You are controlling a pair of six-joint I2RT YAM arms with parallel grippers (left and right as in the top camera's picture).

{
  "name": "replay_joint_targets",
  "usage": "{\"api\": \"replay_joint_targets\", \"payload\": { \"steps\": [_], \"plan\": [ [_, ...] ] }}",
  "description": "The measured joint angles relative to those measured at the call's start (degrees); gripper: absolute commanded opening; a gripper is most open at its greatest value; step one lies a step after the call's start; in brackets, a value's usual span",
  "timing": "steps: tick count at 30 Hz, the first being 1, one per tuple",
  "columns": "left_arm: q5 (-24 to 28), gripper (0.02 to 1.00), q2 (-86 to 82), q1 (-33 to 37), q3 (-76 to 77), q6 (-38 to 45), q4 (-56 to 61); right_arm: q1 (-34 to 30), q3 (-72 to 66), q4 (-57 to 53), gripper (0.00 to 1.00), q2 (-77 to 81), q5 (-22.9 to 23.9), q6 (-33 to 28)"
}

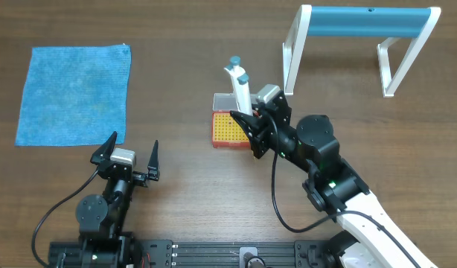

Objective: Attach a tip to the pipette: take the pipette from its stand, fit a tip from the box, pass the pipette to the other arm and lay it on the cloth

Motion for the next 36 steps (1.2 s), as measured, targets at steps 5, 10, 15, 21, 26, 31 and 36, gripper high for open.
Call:
{"api": "replay_joint_targets", "payload": {
  "steps": [5, 10, 15, 21, 26, 31, 36],
  "plan": [
    [0.0, 0.936, 0.0, 0.0, 0.0, 0.0, 0.0, 0.0, 0.2, -4.7, 0.082, -10.0, -0.2, 9.8],
    [8.8, 0.934, 0.0, -0.2, -0.1, -14.7, 2.8, 0.0, 0.2, -4.4, 0.082, -10.4, -0.7, 14.0],
    [23.8, 0.998, 0.0, -0.5, 0.0, -86.5, 0.9, 0.0, 0.2, -4.5, 0.080, -10.4, -1.5, 20.2],
    [19.7, 0.998, 0.2, -0.5, -0.2, -97.1, 3.7, 0.0, 0.2, -9.6, 0.080, -10.4, -1.9, 24.0],
    [20.9, 1.000, 18.7, -3.1, 4.4, -92.9, 18.5, 0.0, 0.2, -10.0, 0.080, -10.4, -3.6, 25.4],
    [29.7, 0.998, 63.6, -18.4, 32.6, -78.0, 36.8, 0.0, 0.1, -9.7, 0.080, -10.4, -12.5, 27.8],
    [46.9, 1.000, 83.3, -19.5, 47.4, -75.0, 50.0, -0.4, 0.1, -10.5, 0.080, -10.3, -13.0, 30.3]
  ]
}}
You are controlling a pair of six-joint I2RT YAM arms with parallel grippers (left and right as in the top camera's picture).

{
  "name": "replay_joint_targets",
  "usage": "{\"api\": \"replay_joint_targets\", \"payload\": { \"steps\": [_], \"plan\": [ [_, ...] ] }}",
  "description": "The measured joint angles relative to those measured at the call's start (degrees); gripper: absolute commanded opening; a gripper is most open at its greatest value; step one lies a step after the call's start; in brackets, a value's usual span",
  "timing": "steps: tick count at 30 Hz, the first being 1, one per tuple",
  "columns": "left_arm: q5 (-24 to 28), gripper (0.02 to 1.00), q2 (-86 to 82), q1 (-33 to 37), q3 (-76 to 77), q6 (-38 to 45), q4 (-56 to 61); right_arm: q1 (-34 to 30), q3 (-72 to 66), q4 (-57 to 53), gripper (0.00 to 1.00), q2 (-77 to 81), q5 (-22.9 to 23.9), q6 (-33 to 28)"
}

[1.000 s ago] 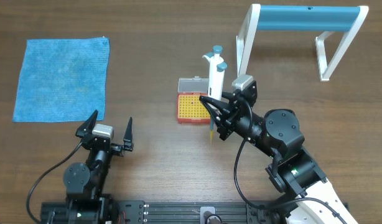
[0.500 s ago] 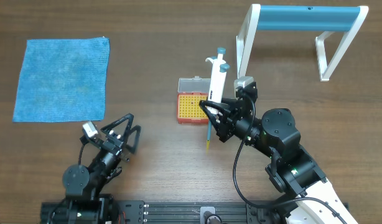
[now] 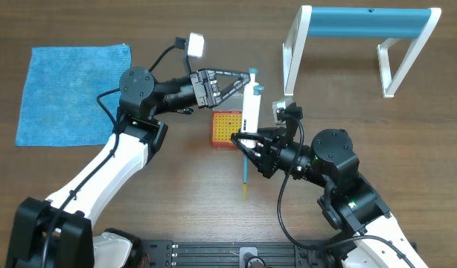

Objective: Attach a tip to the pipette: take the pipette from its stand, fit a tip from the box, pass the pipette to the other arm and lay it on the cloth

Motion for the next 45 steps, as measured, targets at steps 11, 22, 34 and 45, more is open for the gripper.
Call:
{"api": "replay_joint_targets", "payload": {
  "steps": [11, 22, 34, 45],
  "plan": [
    [18.4, 0.998, 0.2, -1.6, 0.1, 0.7, 9.5, 0.1, 0.0, 0.7, 0.077, -0.1, -1.3, 0.0],
    [16.5, 0.029, 0.5, -3.7, 0.1, 1.8, 9.0, 0.1, 0.0, 1.2, 0.829, -0.4, -1.9, -0.1],
    [-20.2, 0.027, 2.1, 35.3, 8.3, 42.1, -93.0, -12.8, -0.1, -6.5, 0.831, -0.4, -4.8, -2.2],
    [-60.2, 0.029, 52.9, 41.6, 86.3, 84.2, -127.3, -12.9, 0.2, -7.4, 0.831, 9.0, -5.9, 6.7]
  ]
}}
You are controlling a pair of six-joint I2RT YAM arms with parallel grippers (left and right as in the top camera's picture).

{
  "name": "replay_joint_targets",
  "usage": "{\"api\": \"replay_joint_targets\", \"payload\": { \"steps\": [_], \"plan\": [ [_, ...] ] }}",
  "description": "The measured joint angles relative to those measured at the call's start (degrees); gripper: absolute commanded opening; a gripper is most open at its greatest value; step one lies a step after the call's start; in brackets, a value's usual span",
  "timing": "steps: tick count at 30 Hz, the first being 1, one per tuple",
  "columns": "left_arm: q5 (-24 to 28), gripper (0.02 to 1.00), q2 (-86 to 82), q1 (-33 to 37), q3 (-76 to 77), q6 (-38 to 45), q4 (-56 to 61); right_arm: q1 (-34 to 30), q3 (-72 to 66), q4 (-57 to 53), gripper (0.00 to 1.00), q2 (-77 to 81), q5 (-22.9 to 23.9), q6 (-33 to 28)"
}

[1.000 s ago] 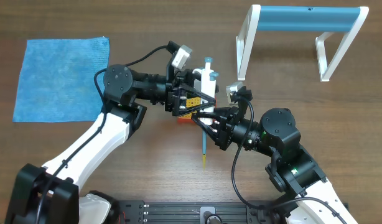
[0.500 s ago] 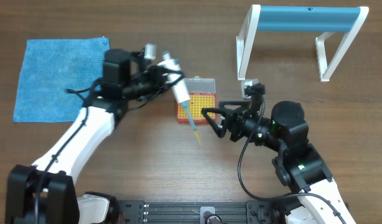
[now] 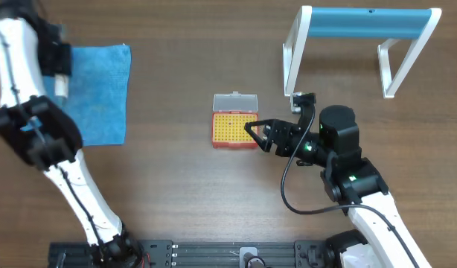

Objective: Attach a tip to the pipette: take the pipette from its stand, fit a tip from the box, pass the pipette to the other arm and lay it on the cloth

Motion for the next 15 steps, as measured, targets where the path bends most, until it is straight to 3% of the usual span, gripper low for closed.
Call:
{"api": "replay_joint_targets", "payload": {
  "steps": [3, 7, 15],
  "plan": [
    [-4.3, 0.029, 6.6, -1.5, 0.0, 5.3, 2.5, 0.0, -0.1, 4.8, 0.831, 0.7, 0.0, 3.1],
    [-5.0, 0.029, 8.3, -0.4, 0.0, 6.4, 4.8, 0.0, -0.1, 4.8, 0.831, 0.7, 0.0, 4.9],
    [0.2, 0.029, 10.5, -0.4, 0.0, 3.3, 8.0, 0.0, -0.1, 4.8, 0.831, 0.7, 0.0, 5.3]
  ]
}}
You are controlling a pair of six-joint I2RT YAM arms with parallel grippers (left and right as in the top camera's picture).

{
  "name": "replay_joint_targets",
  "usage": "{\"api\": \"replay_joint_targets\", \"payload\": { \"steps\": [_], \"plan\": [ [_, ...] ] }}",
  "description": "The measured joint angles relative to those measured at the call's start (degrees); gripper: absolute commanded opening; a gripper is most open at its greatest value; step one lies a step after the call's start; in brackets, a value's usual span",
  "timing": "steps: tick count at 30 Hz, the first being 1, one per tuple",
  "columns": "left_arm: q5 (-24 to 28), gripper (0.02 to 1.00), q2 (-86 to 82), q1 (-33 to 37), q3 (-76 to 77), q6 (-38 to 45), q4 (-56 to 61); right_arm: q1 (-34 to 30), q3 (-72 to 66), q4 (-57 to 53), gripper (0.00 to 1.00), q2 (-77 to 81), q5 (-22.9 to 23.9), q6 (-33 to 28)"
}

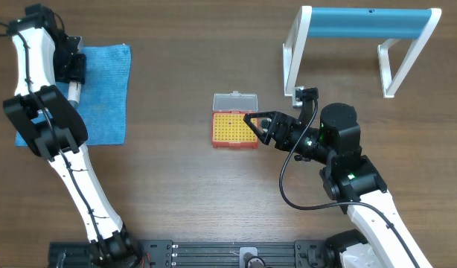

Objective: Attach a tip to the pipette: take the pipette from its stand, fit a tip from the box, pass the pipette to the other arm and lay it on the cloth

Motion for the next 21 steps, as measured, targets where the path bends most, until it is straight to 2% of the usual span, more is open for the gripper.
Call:
{"api": "replay_joint_targets", "payload": {
  "steps": [1, 2, 4, 5, 6, 7, 11, 13, 15, 18, 21],
  "plan": [
    [0.2, 0.027, 0.0, 0.0, 0.0, -0.3, 0.0, 0.0, 0.0, 0.0, 0.833, 0.0, 0.0, 0.0],
    [0.5, 0.200, 0.0, 0.0, 0.0, -0.6, 0.0, 0.0, 0.0, 0.0, 0.831, 0.0, 0.0, 0.0],
    [0.7, 0.606, 0.0, 0.0, 0.0, -0.6, -0.2, 0.0, 0.0, 0.0, 0.831, 0.0, 0.0, 0.0],
    [0.9, 0.663, 0.0, 0.0, 0.0, -0.8, -0.5, 0.0, 0.0, 0.0, 0.831, 0.0, 0.0, 0.0],
    [0.9, 0.798, 0.0, 0.0, 0.0, -1.0, -0.8, 0.0, 0.0, 0.0, 0.831, 0.0, 0.0, 0.0],
    [0.9, 0.862, 0.0, 0.0, 0.0, -1.0, -1.1, 0.0, 0.0, 0.0, 0.831, 0.0, 0.0, 0.0],
    [0.8, 0.886, 0.0, 0.0, 2.2, -1.0, -11.8, 0.0, 0.0, 0.2, 0.836, 0.0, 0.0, 0.0],
    [0.7, 0.886, -0.8, -0.2, 11.6, -2.3, -20.9, -1.0, 0.0, 0.2, 0.838, 0.1, 1.1, -1.7],
    [1.7, 0.888, -4.7, -0.8, 20.3, -6.0, -24.2, -1.4, 0.0, 0.1, 0.838, 0.0, 6.6, -6.7],
    [5.2, 0.888, -16.9, -3.4, 23.7, -11.0, -24.2, -1.5, 0.0, -0.3, 0.838, -3.1, 19.8, -17.6],
    [7.8, 0.888, -31.8, -9.0, 24.6, -15.7, -24.1, -1.5, 0.0, -6.5, 0.842, -10.1, 30.8, -35.9]
  ]
}}
